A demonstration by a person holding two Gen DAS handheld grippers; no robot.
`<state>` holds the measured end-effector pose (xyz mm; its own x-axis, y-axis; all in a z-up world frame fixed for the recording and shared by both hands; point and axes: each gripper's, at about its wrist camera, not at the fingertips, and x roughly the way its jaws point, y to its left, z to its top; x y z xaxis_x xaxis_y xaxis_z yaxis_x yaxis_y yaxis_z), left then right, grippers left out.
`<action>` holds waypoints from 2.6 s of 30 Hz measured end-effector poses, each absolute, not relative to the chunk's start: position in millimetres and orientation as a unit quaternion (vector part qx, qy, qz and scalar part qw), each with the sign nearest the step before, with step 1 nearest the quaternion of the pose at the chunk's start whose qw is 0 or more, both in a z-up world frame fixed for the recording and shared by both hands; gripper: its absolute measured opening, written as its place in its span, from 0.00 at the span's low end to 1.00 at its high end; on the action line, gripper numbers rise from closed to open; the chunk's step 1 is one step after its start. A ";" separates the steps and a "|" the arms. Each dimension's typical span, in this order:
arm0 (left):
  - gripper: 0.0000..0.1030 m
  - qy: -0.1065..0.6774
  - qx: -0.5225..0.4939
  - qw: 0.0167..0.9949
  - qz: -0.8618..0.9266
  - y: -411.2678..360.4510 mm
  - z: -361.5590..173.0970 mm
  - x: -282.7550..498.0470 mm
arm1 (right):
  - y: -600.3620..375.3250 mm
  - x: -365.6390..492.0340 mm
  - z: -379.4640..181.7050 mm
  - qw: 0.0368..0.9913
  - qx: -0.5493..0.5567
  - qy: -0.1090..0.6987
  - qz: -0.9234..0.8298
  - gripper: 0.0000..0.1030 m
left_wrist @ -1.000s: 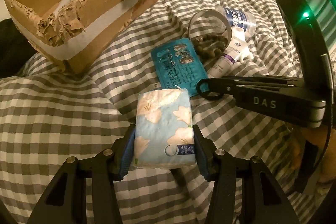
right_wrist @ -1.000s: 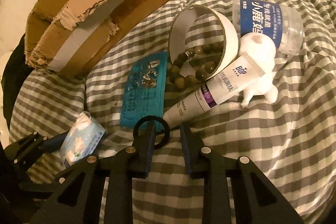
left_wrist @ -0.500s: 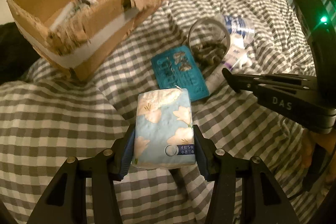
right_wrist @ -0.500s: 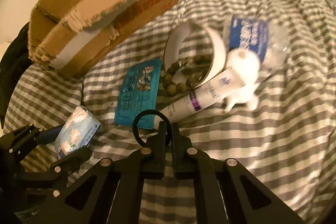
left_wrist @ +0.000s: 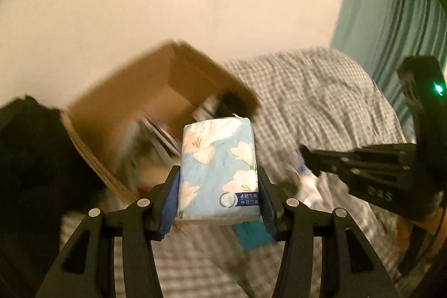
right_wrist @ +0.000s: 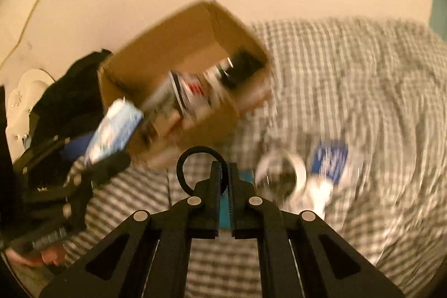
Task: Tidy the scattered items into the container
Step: 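Drop the tissue pack from the left tool and hair tie from the right tool into the box, then grasp the teal blister pack with the left tool while the right tool grasps the white tube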
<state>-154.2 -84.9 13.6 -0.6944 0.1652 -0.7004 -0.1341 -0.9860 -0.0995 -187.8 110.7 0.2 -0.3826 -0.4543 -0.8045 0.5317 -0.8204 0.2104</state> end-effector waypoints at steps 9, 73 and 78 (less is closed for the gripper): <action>0.74 -0.012 -0.360 0.028 0.933 -129.3 -24.2 -190.7 | 19.0 -247.3 10.2 0.298 0.450 0.065 -0.839 0.44; 0.70 -0.023 -0.461 0.207 0.862 11.5 -111.3 -172.9 | 184.6 -195.7 -72.0 0.174 0.509 -0.037 -0.842 0.14; 0.70 -0.005 -0.395 0.180 0.901 -12.4 -46.4 -169.5 | 163.6 -187.5 -25.3 0.191 0.475 0.015 -0.859 0.14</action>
